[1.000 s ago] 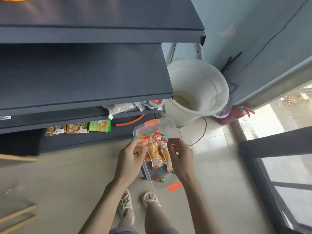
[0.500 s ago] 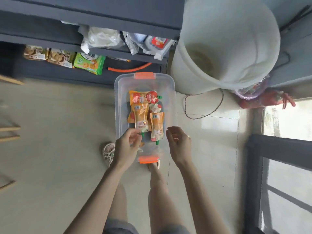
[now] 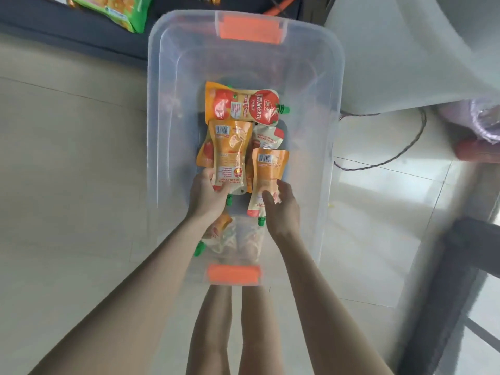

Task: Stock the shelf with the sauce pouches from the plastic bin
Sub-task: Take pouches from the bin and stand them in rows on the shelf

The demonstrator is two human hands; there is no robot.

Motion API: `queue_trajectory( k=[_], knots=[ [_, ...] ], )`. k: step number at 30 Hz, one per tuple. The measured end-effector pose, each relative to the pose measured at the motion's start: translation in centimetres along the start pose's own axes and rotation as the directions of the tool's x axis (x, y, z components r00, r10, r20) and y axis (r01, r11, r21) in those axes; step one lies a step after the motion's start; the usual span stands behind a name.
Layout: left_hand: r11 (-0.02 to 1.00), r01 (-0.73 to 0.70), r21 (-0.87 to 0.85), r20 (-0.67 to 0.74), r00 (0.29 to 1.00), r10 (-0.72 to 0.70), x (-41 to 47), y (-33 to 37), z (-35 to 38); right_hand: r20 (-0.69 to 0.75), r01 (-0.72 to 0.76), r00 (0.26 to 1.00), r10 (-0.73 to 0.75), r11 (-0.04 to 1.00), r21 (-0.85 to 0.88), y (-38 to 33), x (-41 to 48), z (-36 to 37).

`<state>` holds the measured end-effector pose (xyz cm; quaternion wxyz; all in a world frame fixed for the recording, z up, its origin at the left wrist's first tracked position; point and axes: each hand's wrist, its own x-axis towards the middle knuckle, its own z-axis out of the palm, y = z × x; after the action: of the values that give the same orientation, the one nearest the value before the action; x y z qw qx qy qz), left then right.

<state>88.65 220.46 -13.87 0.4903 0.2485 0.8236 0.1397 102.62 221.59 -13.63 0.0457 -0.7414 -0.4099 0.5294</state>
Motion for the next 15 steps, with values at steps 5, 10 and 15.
queue_trajectory(
  k=[5,10,15],
  knots=[
    [0.997,0.062,-0.053,-0.047,0.997,-0.065,4.6,-1.3,2.1,-0.076,-0.015,0.997,0.02,0.998,0.067,1.9,3.8,3.7],
    [0.996,0.079,-0.047,-0.111,0.99,-0.084,6.5,-1.7,1.9,-0.094,-0.139,0.985,0.145,0.988,0.063,2.6,5.9,5.6],
    [1.0,-0.006,0.025,0.011,1.0,0.006,6.6,-1.4,1.1,-0.089,-0.178,0.977,0.196,0.968,0.176,2.0,6.4,5.5]
  ],
)
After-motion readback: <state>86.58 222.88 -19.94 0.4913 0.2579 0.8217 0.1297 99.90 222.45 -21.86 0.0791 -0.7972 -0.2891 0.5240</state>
